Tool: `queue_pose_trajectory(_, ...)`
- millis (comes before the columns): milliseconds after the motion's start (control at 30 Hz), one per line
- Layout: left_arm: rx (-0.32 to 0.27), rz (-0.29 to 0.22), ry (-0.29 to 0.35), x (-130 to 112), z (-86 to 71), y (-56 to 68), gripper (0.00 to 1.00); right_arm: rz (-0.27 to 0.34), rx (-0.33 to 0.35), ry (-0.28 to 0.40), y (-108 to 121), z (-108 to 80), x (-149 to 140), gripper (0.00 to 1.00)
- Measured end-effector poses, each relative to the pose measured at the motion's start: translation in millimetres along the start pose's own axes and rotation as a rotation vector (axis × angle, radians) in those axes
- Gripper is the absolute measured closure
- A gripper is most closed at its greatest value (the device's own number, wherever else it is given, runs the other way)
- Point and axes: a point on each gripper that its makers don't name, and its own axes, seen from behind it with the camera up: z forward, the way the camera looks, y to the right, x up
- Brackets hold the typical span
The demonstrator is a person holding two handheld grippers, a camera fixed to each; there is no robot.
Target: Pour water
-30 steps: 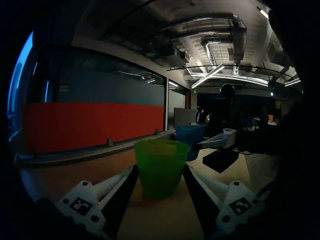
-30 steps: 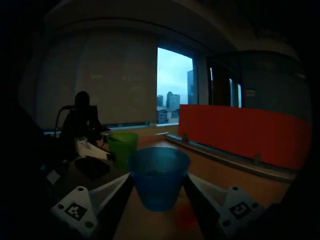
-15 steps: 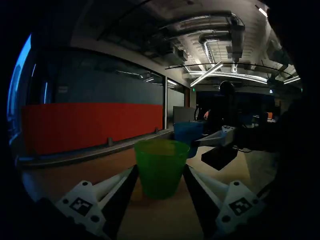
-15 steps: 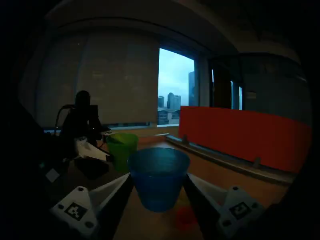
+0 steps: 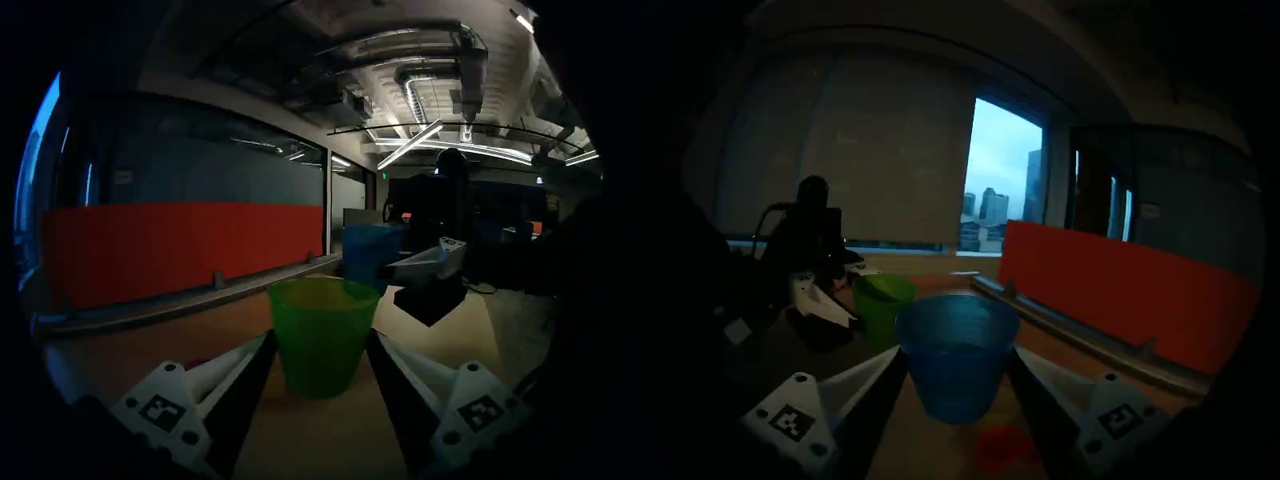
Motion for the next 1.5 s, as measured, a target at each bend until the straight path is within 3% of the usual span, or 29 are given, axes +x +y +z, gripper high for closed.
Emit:
queue_pose_trajectory(400, -0.016, 0.003, -0.007, -5, -3.1, 2.4, 0.20, -0.106, 0.029, -0.012, -2, 11.9, 13, 0.14)
queue_pose_trajectory(1100, -0.017, -0.022, 0.019, -2, -6.5, -0.4, 0.20, -0.356, 0.048, -0.043, 4, 32.1, 39, 0.15)
queue_pose_trajectory(1500, -0.019, -0.021, 0.022, -3, -8.7, 1.3, 0.20, -0.456, 0.051, -0.060, 8, 44.3, 47, 0.15)
